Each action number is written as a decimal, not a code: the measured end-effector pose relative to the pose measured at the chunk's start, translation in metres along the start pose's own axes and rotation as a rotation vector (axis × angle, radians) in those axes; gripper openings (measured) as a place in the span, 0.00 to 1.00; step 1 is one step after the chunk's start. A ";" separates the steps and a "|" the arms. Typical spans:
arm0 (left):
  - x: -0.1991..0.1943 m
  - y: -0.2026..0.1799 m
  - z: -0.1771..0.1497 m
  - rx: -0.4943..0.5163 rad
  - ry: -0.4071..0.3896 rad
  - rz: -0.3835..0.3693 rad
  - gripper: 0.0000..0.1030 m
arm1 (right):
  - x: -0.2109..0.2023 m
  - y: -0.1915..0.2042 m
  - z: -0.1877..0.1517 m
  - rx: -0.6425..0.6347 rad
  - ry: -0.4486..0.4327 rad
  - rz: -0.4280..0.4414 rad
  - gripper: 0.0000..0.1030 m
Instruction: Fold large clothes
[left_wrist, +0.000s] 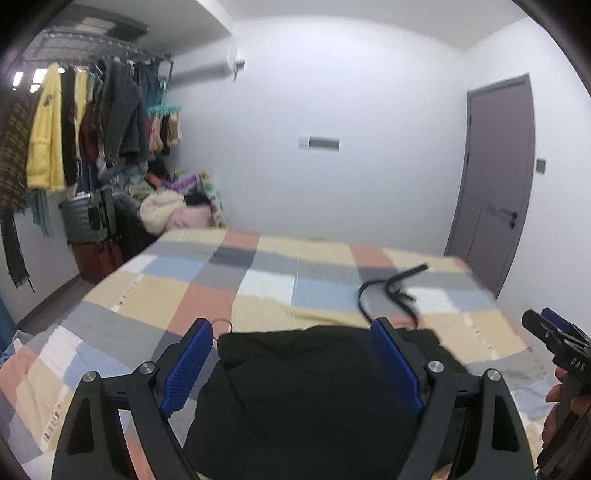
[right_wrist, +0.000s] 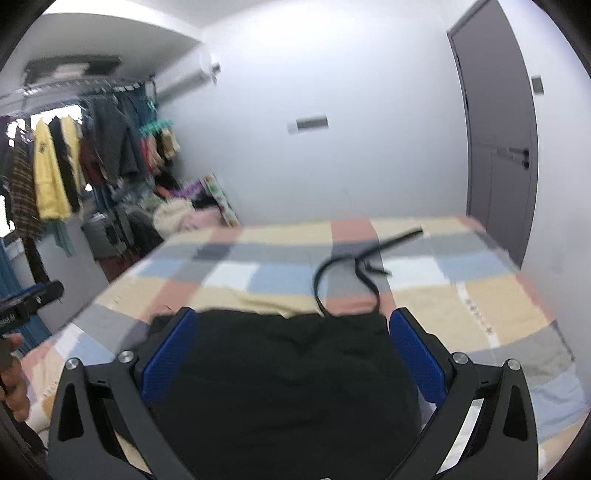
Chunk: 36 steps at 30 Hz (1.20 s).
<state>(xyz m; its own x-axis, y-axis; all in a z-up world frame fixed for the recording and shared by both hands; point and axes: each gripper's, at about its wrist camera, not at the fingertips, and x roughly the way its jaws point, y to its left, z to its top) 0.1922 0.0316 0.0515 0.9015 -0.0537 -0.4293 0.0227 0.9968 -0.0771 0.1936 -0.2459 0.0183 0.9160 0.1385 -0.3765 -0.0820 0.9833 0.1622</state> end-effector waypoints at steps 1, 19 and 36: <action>-0.019 -0.002 0.001 -0.002 -0.022 0.007 0.84 | -0.016 0.005 0.005 -0.003 -0.024 0.009 1.00; -0.138 -0.008 -0.058 0.005 -0.024 -0.011 0.86 | -0.119 0.057 -0.050 -0.052 -0.083 0.058 1.00; -0.120 -0.011 -0.127 -0.011 0.078 0.006 0.86 | -0.105 0.038 -0.125 -0.017 0.093 0.009 1.00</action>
<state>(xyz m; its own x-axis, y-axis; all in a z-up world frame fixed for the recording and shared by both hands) 0.0285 0.0199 -0.0104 0.8652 -0.0526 -0.4987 0.0122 0.9964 -0.0839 0.0448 -0.2080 -0.0497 0.8750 0.1568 -0.4580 -0.0972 0.9837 0.1511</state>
